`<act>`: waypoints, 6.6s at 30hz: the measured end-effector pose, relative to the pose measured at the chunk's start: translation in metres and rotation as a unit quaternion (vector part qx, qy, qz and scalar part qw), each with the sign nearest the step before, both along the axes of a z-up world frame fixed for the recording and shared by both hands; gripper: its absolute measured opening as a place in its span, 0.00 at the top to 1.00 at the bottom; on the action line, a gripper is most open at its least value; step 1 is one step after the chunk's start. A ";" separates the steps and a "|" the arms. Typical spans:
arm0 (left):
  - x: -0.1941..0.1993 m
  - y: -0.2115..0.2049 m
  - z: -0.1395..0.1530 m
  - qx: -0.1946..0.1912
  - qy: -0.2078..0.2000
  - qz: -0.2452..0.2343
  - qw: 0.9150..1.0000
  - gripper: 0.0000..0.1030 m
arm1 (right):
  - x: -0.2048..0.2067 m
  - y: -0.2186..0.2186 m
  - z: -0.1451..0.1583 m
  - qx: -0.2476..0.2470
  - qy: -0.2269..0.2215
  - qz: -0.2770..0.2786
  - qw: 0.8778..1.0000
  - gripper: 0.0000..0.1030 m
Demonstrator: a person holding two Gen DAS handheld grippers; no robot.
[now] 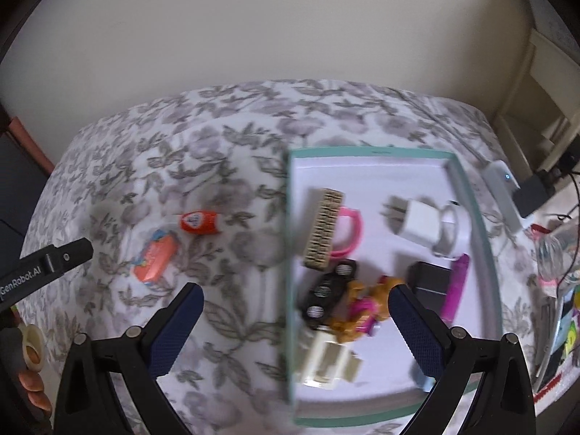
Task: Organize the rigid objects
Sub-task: 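Withdraw both tools from the tray toward the box cutter and bottle, then grasp the orange box cutter with the left tool while the right tool grasps the red LION bottle, then carry the box cutter and bottle into the tray and open both tools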
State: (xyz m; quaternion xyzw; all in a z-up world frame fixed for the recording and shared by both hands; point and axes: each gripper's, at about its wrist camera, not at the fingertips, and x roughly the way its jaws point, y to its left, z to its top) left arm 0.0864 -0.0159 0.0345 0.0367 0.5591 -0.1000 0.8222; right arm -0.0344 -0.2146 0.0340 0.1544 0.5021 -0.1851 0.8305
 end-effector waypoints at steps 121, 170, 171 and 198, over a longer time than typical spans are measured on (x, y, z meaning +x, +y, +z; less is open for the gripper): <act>0.078 0.054 -0.103 -0.021 0.085 0.062 0.994 0.44 | 0.144 0.065 -0.106 0.009 -0.008 -0.021 1.000 0.08; 0.091 0.041 -0.064 -0.015 0.037 0.060 0.997 0.56 | 0.133 0.047 -0.088 0.051 -0.025 -0.042 0.998 0.22; 0.090 0.041 -0.065 -0.017 0.034 0.060 0.997 0.56 | 0.132 0.047 -0.084 0.049 -0.028 -0.042 0.998 0.22; 0.023 -0.034 0.020 -0.062 -0.046 -0.057 0.995 0.56 | 0.038 -0.008 -0.003 0.000 -0.039 -0.096 0.995 0.22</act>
